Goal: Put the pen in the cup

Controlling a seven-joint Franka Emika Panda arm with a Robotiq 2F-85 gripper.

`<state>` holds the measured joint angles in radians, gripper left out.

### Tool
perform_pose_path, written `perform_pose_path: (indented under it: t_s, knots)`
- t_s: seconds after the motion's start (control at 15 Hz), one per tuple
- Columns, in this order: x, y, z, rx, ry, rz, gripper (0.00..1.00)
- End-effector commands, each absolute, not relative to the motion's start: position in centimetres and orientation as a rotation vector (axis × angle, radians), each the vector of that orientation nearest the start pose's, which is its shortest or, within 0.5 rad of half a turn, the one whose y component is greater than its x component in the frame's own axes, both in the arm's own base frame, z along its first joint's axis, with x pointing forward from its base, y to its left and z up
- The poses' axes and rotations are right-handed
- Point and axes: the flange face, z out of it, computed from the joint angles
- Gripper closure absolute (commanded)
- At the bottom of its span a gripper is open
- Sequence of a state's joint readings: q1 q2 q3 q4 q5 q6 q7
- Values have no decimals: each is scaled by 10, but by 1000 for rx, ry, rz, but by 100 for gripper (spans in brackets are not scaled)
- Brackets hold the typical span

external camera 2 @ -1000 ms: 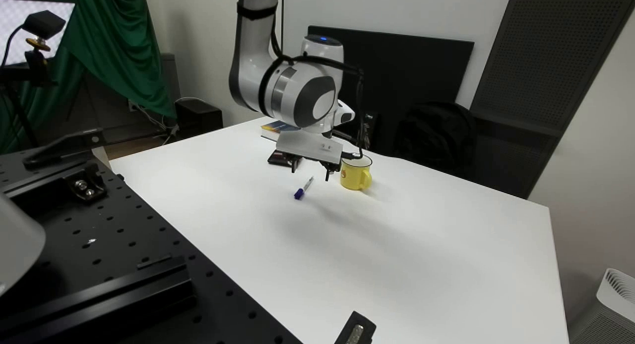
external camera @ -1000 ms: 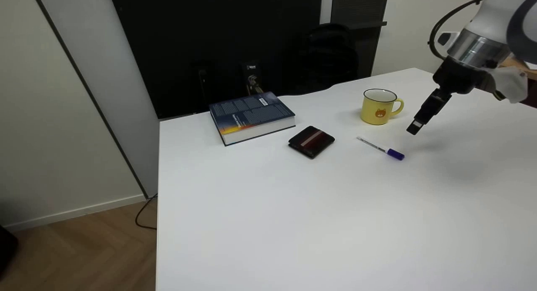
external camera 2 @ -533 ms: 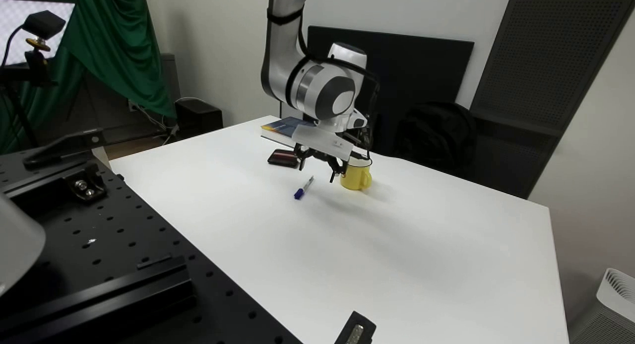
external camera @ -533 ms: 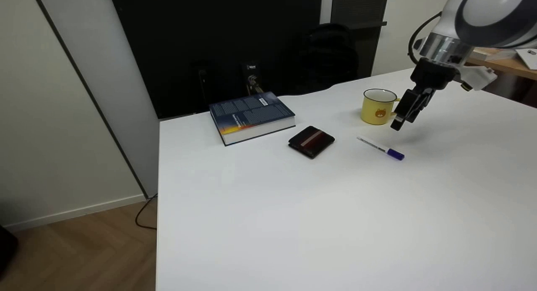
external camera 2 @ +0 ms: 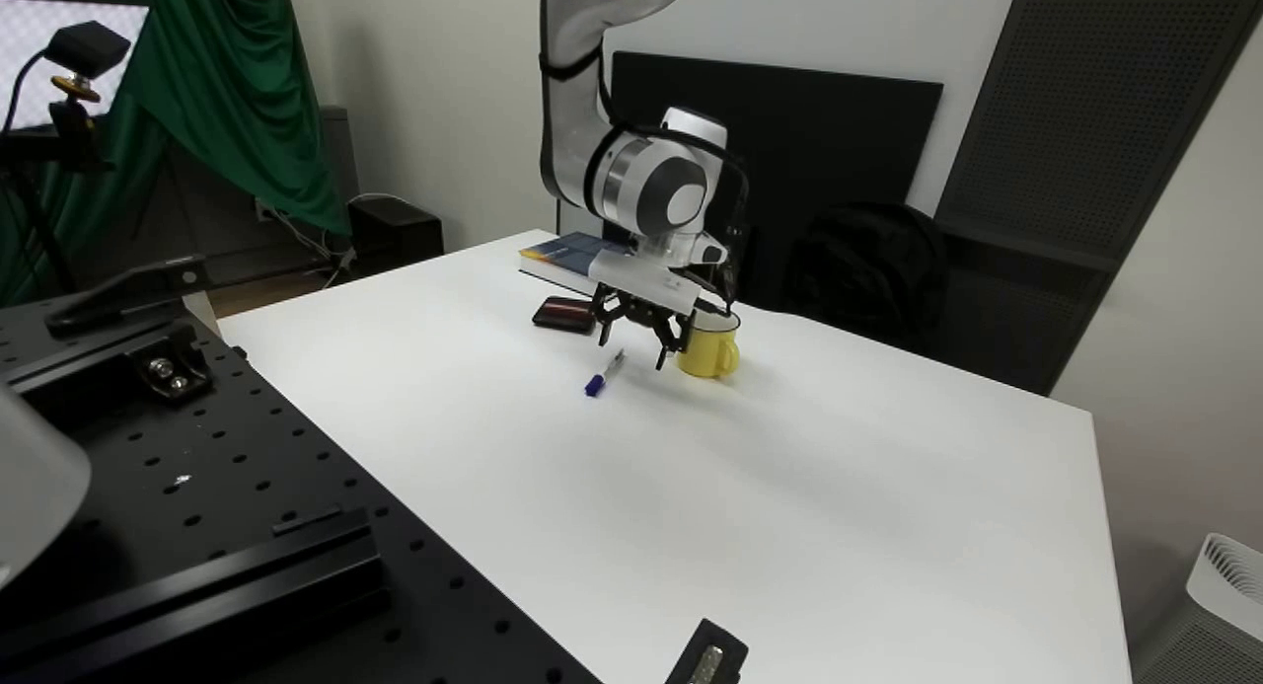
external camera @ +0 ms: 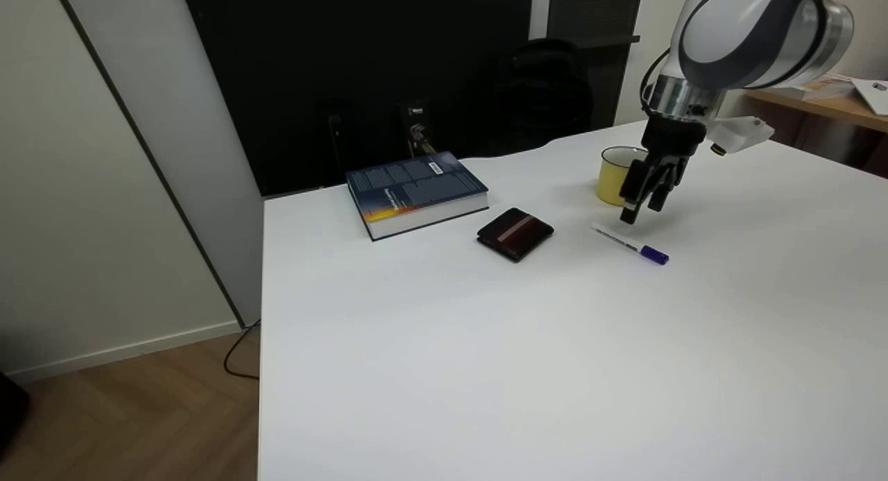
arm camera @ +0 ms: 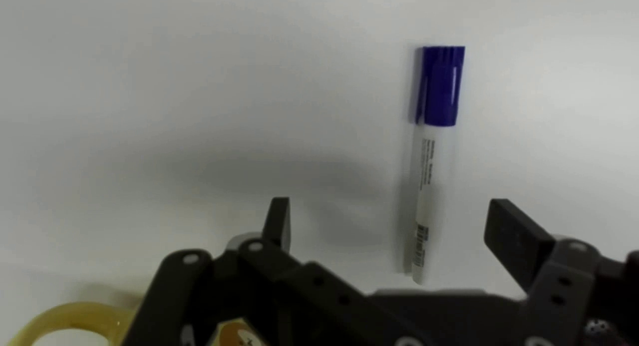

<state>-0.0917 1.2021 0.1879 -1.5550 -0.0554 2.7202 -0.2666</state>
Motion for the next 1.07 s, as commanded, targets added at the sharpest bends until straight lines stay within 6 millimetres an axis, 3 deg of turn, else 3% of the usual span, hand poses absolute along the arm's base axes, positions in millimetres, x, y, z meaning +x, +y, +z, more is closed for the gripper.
perform_pose_path:
  t_s: [0.0, 0.53, 0.87, 0.93, 1.0]
  knots:
    - [651, 80, -71, -3031, -427, -4, 0]
    - [647, 150, -83, -3144, -396, -41, 0]
    - [649, 147, -87, -3219, -366, -63, 0]
    - [650, 141, -87, -3224, -353, -70, 25]
    - [651, 136, -87, -3229, -338, -72, 26]
